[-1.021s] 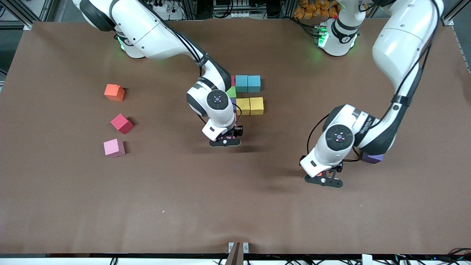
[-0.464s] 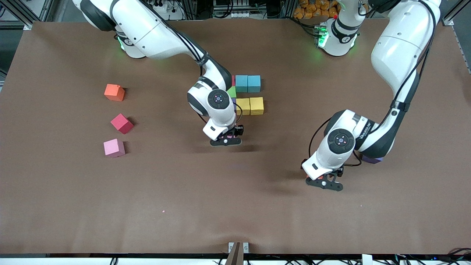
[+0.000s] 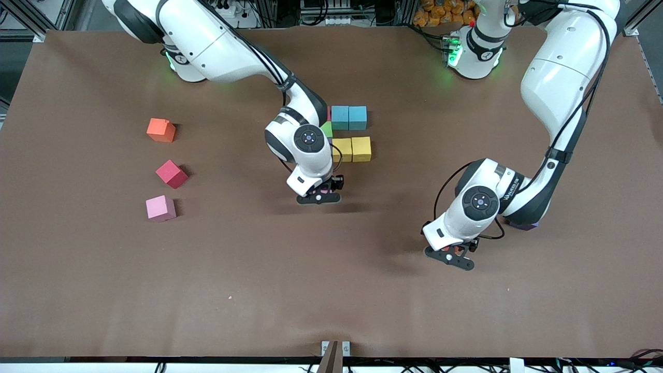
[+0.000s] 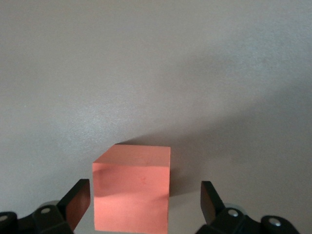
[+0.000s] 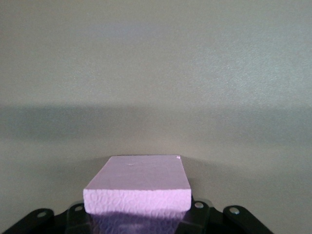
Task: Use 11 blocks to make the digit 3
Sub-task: 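Grasp the orange-red block with the left gripper while the right gripper opens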
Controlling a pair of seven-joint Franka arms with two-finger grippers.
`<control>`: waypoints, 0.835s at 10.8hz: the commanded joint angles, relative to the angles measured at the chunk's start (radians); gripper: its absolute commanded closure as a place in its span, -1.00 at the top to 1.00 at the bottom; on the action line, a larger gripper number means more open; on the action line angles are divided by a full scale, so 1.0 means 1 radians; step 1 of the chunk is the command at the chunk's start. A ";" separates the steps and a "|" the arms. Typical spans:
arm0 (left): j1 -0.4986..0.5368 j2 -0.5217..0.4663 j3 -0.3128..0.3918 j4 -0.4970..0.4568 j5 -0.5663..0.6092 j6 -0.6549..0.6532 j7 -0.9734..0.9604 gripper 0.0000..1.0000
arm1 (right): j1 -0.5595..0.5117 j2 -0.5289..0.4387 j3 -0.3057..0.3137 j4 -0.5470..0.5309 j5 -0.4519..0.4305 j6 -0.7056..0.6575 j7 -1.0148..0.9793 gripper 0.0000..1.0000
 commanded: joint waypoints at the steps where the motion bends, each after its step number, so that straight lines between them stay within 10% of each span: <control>1: 0.017 -0.001 -0.006 -0.013 -0.024 0.012 0.071 1.00 | 0.013 0.007 -0.003 0.007 0.010 -0.009 0.016 -0.16; 6: 0.039 0.018 -0.006 -0.013 -0.039 0.019 0.116 1.00 | 0.016 0.007 -0.001 0.004 0.008 -0.022 0.016 -0.16; 9: 0.041 0.035 -0.004 -0.013 -0.061 0.033 0.116 1.00 | 0.015 0.005 -0.001 0.004 0.010 -0.022 0.019 0.23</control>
